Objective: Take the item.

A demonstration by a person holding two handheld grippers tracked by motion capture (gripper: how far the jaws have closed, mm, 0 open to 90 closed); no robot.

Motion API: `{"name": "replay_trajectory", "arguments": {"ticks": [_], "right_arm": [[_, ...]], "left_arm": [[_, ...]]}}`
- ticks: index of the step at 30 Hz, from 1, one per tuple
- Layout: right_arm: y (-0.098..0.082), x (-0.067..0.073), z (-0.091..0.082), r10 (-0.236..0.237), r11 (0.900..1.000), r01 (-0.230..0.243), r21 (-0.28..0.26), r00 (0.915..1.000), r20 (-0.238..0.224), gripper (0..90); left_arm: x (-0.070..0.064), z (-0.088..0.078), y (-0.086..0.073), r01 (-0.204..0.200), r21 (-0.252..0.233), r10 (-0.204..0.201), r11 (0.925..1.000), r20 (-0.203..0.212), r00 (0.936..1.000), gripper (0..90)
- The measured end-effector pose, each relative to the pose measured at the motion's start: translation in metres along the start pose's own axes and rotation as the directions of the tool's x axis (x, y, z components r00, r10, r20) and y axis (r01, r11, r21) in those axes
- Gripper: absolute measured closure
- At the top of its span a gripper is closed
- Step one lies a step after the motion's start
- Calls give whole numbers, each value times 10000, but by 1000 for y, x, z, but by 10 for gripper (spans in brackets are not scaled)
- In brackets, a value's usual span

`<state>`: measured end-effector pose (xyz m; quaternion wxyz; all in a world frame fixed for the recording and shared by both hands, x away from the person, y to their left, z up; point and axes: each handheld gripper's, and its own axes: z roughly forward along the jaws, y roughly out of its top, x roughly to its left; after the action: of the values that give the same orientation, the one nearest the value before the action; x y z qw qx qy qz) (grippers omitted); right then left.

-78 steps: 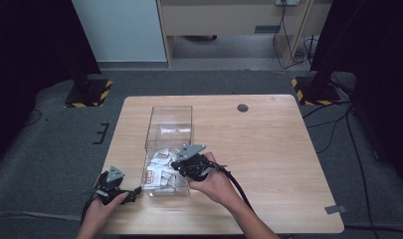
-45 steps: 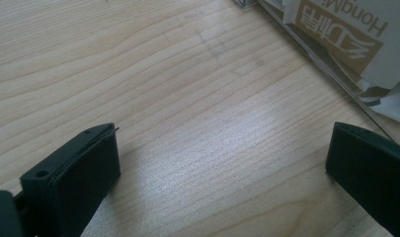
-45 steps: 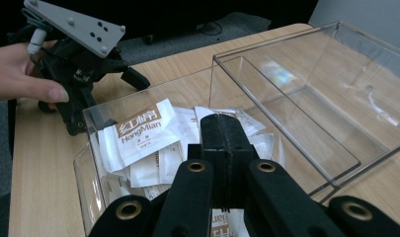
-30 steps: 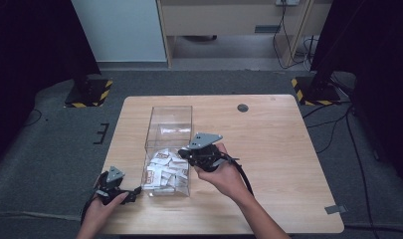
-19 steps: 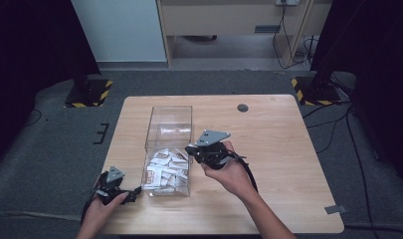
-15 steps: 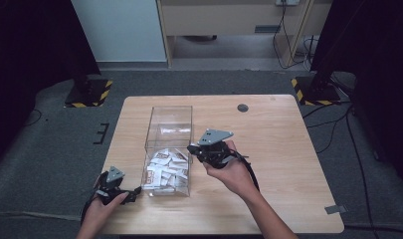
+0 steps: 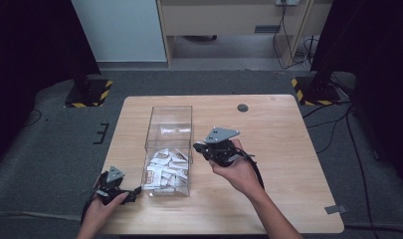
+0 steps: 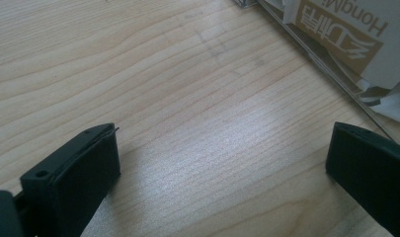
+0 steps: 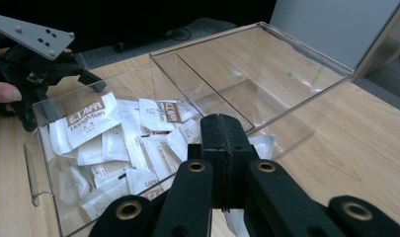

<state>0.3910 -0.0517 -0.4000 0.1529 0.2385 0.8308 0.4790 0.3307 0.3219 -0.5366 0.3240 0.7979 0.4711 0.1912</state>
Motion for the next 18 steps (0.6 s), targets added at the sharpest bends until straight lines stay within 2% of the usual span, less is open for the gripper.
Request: {"name": "replay_trajectory", "arguments": {"ticks": [18], "right_arm": [[-12, -25, -19, 313, 9995, -311, -42, 9975, 639, 900]], "left_arm": [[0, 0, 0, -12, 7, 12, 10000, -1, 10000, 0]]}}
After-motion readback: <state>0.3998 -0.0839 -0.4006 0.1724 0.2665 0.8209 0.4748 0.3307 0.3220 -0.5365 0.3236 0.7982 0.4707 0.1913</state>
